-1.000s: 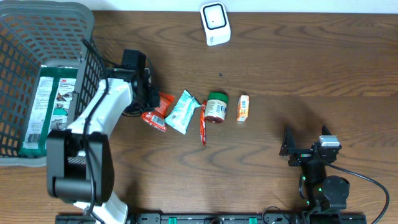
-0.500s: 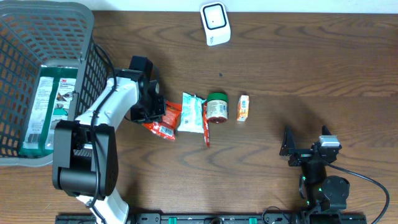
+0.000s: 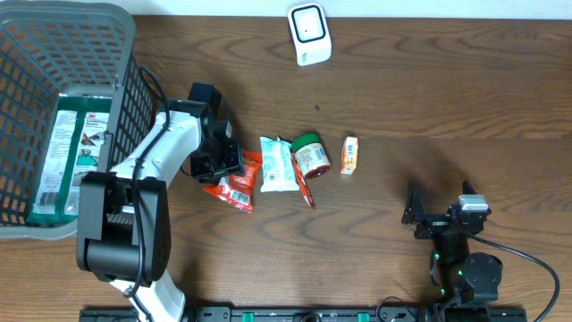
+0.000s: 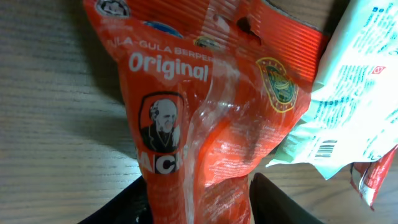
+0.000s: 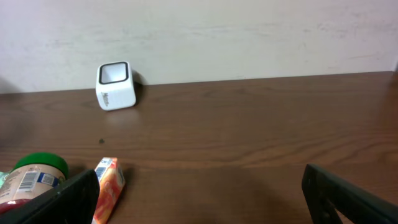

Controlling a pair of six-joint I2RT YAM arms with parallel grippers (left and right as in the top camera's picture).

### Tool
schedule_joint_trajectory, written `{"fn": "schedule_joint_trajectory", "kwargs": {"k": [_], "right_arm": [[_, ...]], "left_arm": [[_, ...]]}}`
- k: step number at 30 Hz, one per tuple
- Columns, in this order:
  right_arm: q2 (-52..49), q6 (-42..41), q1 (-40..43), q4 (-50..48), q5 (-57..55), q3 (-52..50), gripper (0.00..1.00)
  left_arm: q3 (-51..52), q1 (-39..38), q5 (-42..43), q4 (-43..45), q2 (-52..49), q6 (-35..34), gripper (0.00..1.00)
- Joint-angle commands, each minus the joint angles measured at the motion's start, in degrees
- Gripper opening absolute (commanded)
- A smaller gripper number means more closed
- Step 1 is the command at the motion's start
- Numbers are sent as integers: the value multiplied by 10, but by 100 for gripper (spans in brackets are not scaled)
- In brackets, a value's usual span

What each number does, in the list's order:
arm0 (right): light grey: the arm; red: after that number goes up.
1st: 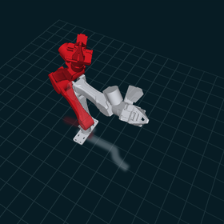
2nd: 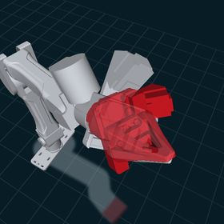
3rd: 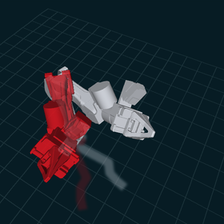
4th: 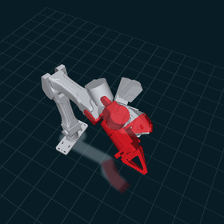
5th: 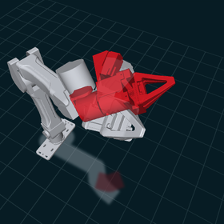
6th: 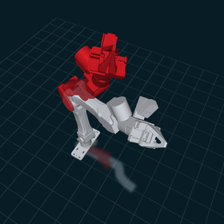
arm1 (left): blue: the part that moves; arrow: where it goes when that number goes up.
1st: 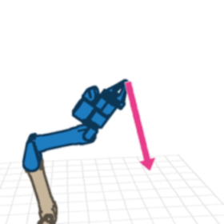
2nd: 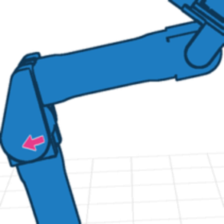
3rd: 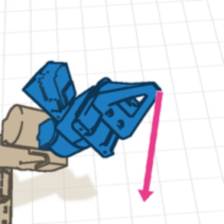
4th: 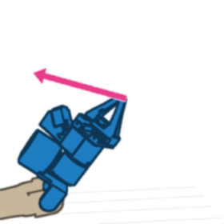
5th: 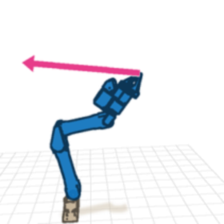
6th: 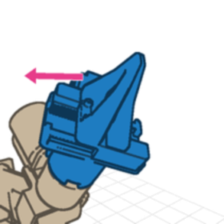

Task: Scan the item barcode
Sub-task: 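Lower the red bag onto the table left of the pouch and release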

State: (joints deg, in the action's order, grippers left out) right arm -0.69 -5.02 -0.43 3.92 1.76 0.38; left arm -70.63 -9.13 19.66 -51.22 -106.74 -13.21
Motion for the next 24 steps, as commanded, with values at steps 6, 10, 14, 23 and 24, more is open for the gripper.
{"fn": "schedule_joint_trajectory", "kwargs": {"k": [6,10,14,23,24], "right_arm": [[2,-5,7,2,0,-1,99],[2,-5,7,2,0,-1,99],[2,-5,7,2,1,-1,99],[2,-5,7,2,1,-1,99],[2,-5,7,2,0,-1,99]], "left_arm": [[-26,-2,-18,-2,58,2,64],[-26,-2,-44,1,106,2,69],[-26,-2,-63,1,161,9,76],[-39,-2,-107,11,280,16,83],[-43,-2,-114,11,289,15,83]]}}
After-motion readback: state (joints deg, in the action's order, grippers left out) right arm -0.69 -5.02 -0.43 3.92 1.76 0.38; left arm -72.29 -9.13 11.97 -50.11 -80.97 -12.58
